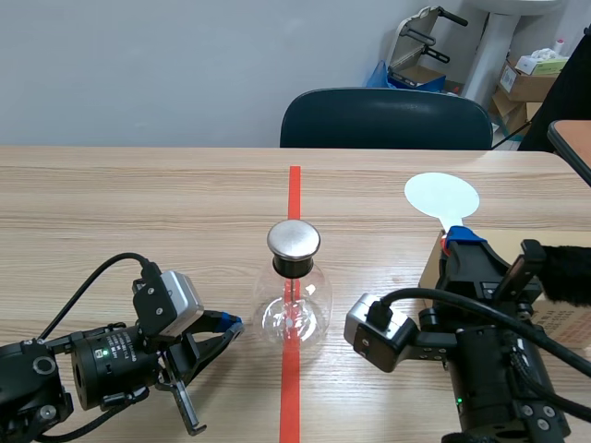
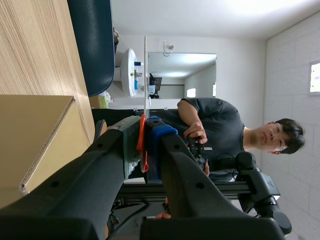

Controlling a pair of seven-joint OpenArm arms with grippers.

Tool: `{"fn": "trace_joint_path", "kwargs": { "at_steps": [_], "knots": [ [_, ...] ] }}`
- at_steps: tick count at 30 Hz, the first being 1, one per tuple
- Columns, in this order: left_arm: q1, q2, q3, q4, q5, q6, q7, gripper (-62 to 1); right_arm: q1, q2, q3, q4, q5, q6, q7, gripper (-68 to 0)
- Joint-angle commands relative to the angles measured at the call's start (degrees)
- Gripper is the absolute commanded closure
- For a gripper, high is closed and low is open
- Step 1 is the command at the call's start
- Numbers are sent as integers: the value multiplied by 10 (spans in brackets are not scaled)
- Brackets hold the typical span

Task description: Do the electroscope experiment

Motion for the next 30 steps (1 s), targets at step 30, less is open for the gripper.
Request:
{"fn": "trace_joint_path", "kwargs": {
  "at_steps": [30],
  "knots": [
    [3, -2, -4, 5, 0, -2, -24, -43, -19, -2, 44, 21, 0, -63, 40, -8]
  ]
}}
